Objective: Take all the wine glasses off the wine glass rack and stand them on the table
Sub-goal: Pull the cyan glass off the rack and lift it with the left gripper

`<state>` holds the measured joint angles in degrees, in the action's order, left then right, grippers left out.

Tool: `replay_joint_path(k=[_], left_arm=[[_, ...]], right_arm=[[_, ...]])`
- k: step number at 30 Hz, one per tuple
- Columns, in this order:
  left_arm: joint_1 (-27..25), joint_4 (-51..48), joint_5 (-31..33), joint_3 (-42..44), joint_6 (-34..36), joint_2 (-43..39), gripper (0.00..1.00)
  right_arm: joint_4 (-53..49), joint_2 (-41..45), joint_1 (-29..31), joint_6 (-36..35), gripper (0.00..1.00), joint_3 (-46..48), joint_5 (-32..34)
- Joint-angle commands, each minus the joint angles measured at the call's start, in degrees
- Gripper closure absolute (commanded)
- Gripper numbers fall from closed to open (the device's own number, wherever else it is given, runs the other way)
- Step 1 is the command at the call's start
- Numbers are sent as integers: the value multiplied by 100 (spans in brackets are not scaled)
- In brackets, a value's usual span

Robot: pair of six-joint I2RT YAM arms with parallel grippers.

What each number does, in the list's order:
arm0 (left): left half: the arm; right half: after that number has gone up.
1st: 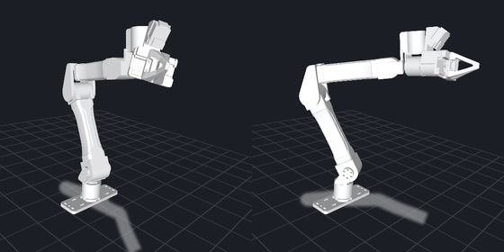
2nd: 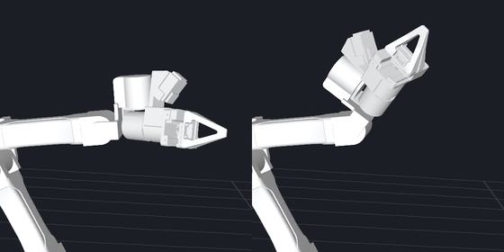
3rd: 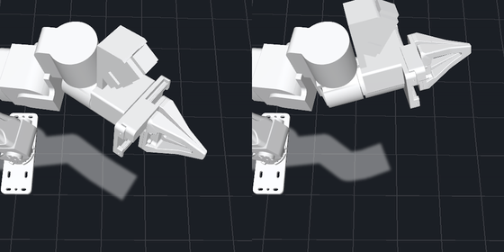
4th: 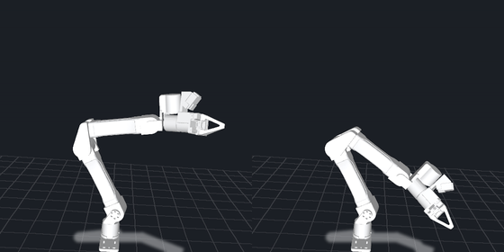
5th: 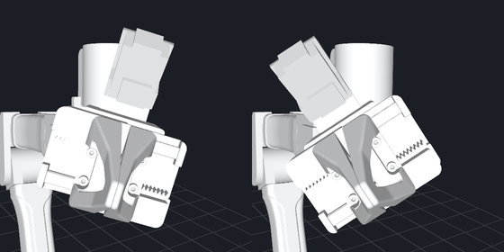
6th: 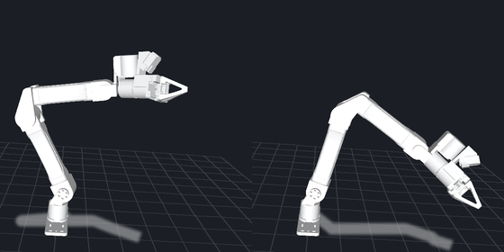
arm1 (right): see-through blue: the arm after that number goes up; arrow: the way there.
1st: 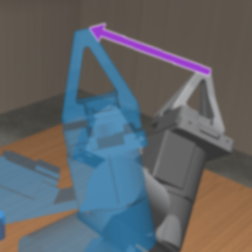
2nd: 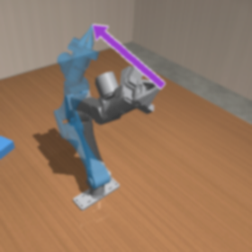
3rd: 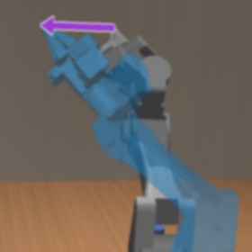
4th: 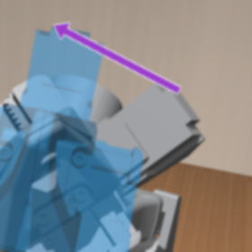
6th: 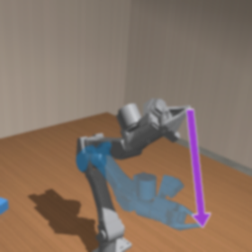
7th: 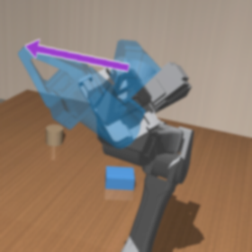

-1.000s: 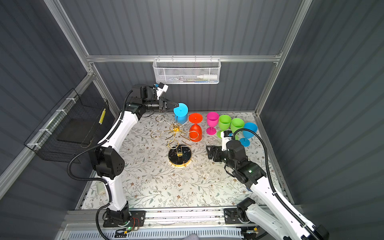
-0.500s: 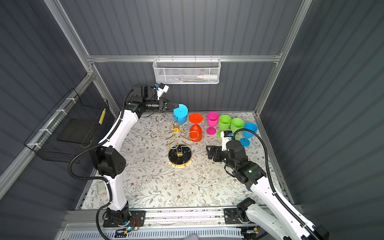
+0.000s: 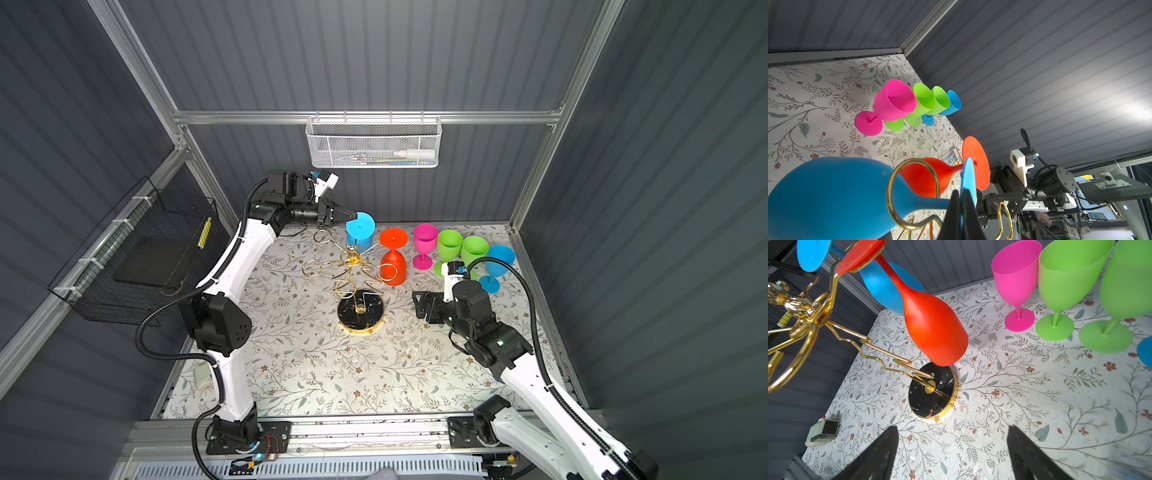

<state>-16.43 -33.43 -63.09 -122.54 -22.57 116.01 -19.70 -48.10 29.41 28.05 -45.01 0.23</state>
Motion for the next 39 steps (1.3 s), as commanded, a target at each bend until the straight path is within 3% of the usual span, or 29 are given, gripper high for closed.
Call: replay_joint_path(k=[1, 16, 39], left_arm=[[34, -129, -175, -28, 138, -176, 100], [60, -336, -245, 123, 271, -342, 100], [-67, 327, -365, 258, -236, -359, 100]], right_arm=[[69, 49, 29, -14, 16, 28, 51], [78, 11, 30, -8, 16, 10, 65], [103, -33, 30, 44, 16, 17, 26]])
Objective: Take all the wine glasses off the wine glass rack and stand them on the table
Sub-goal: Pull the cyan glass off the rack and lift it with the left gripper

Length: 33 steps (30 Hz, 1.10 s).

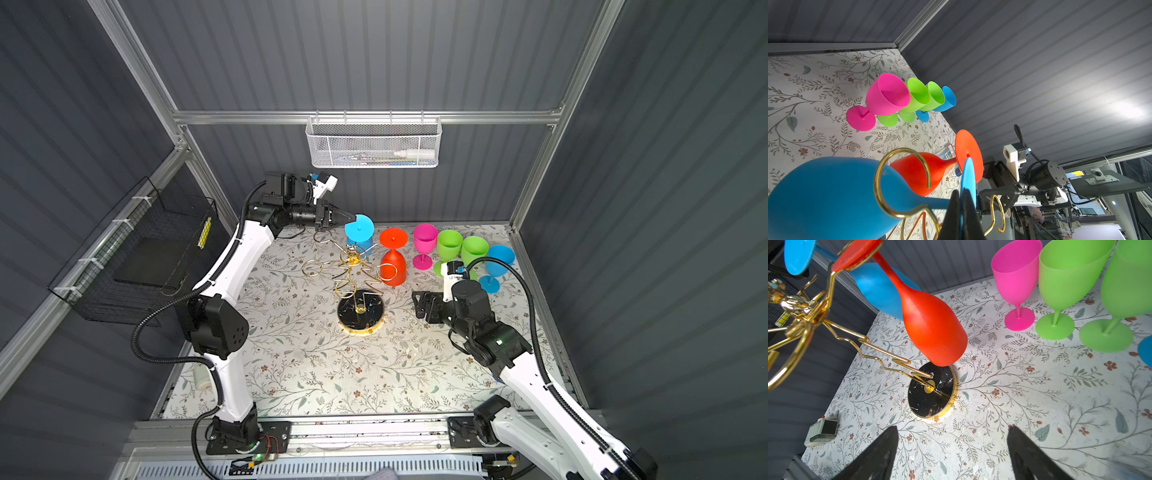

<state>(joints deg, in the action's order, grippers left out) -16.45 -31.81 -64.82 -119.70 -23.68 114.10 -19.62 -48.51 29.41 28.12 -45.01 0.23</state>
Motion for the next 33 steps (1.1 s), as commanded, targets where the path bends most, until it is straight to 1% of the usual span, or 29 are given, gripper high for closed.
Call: replay_joint_path(k=[1, 11, 23, 26, 33], left_arm=[[-77, 199, -206, -23, -136, -159, 100], [-157, 851, -251, -24, -620, -30, 100], [-170, 2359, -391, -2, -1738, 183, 100], [-175, 2869, -402, -20, -2116, 217, 100], [-174, 3374, -203, -363, -2473, 417, 100]], right_arm=[[97, 12, 30, 38, 16, 15, 30], [76, 39, 28, 37, 16, 28, 47], [-5, 107, 25, 22, 16, 28, 121], [-13, 132, 30, 22, 15, 23, 135], [-31, 140, 30, -7, 15, -16, 167]])
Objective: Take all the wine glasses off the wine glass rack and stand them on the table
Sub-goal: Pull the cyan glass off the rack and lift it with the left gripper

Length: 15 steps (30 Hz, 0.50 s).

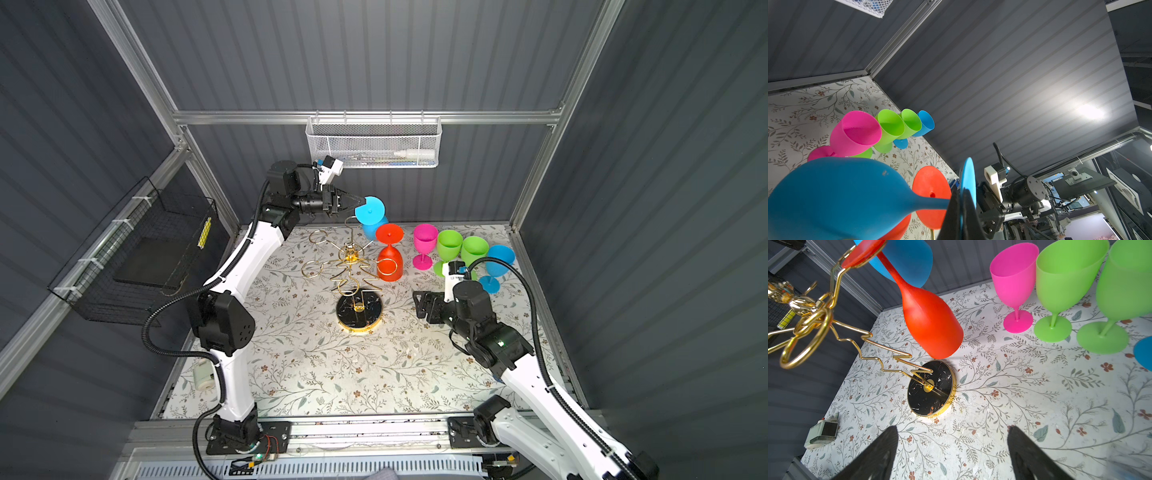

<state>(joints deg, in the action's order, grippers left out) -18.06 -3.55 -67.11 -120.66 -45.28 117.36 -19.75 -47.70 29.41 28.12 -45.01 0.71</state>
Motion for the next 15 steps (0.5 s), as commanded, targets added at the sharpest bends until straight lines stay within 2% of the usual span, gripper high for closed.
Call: replay_joint_path(k=[1, 10, 15], left_arm=[[-13, 665, 75, -274, -372, 104, 100], [-13, 1444, 339, -426, -891, 218, 100], [-4, 1840, 364, -512, -1255, 194, 100]], right_arm=[[-19, 68, 30, -15, 16, -16, 128], [-122, 164, 29, -151, 15, -109, 319], [-203, 234, 30, -469, 15, -339, 532]])
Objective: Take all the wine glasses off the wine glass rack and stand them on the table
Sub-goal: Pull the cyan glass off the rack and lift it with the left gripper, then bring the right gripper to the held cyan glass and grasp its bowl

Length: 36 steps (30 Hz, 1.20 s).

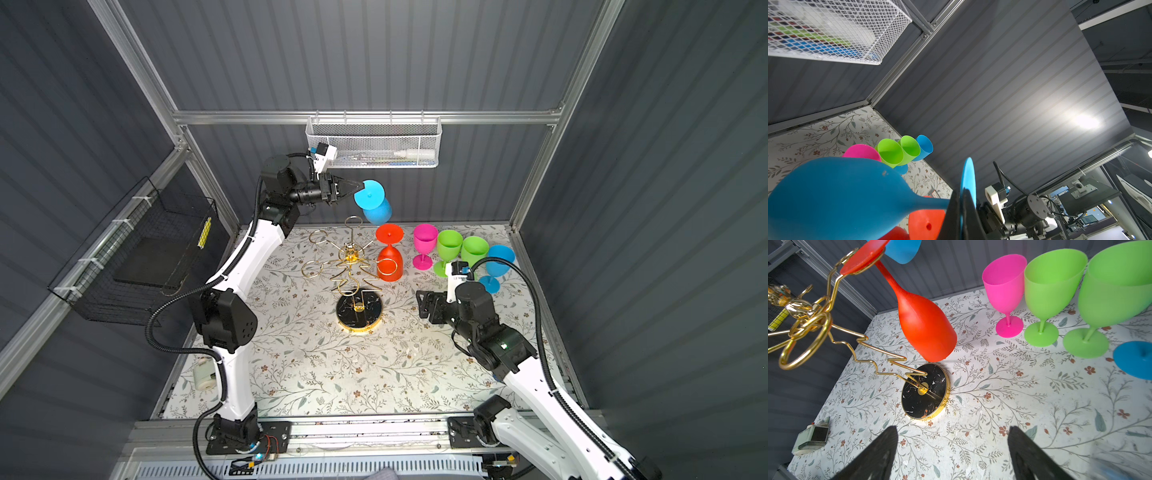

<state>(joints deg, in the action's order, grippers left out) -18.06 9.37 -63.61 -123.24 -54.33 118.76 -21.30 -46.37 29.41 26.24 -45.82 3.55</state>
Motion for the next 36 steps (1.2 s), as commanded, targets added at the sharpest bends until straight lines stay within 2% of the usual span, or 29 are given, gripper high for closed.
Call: replay_joint_path(k=[1, 8, 16, 27, 29, 36], left_arm=[[4, 740, -3, -253, -503, 52, 100], [151, 2135, -42, -259, -1811, 1, 100], [312, 2817, -89, -20, -2473, -332, 100], [375, 5700, -49, 147, -5402, -274, 100], [374, 5936, -44, 303, -5616, -382, 100], [374, 6095, -96, 1147, -5594, -924, 100]], right_arm=[[-51, 110, 25, -363, 15, -321, 289], [-13, 111, 30, -996, 14, -840, 464], [684, 89, 30, -1736, 13, -1176, 208], [2156, -622, 30, -3373, 7, -1859, -715], [2256, -826, 30, -3624, 6, -2049, -970], [2363, -1539, 30, -4281, 1, -2771, -1464]])
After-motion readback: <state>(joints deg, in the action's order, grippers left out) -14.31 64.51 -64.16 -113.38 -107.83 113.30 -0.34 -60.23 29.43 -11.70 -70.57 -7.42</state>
